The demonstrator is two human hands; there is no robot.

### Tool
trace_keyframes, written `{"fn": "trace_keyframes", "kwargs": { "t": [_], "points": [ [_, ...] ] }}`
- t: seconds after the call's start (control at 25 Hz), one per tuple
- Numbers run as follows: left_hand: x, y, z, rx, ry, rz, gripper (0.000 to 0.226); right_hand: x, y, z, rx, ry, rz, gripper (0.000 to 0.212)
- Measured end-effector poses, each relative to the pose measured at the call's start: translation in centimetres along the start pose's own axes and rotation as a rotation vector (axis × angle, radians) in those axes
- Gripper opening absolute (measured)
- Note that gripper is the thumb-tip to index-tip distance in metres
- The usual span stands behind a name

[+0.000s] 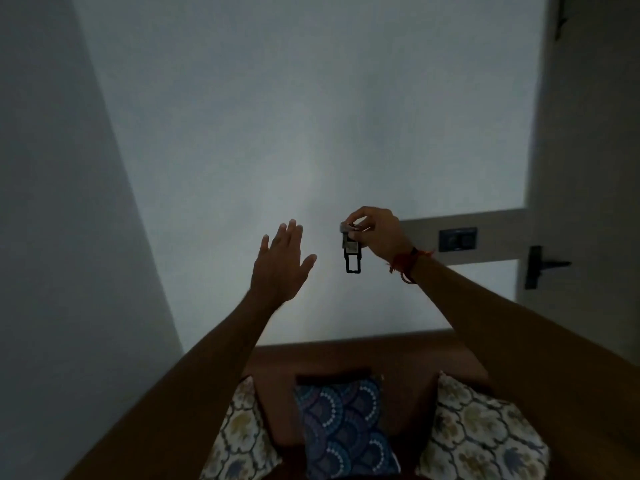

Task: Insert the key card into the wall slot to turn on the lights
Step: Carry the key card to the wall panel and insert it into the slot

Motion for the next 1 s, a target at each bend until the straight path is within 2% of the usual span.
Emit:
{"fn": "trace_keyframes", "kwargs": {
  "t": [0.24, 0.44, 0.72, 1.0],
  "points": [
    [-5.0, -7.9, 11.3, -0.138, 0.037, -0.004, 0.071, 11.3, -0.9, 5.6, -0.054, 0.114, 0.111, 0.022],
    [-9.3, -13.3, 18.2, -0.244, 0.054, 0.016, 0.071, 17.5, -3.3, 11.0, -0.07, 0.174, 0.182, 0.02],
    [-17.0, -24.1, 26.5, -0.229, 0.127, 0.041, 0.072, 25.1, -10.1, 20.6, -0.054, 0.268, 0.197, 0.017],
    [-22.8, -32.4, 32.7, -0.228, 0.158, 0.072, 0.072, 32.1, -16.2, 28.3, -0.043, 0.223, 0.193, 0.017]
  ]
}}
Point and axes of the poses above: each hand's wrist, its own y-axis away from the middle knuckle, its own x-axis out of the back of the hand, z = x × y, the point moved 1 cm from there along -y, towards the middle knuckle, and after that the axes turned 1 degree about -y, right-handed, at the moved point
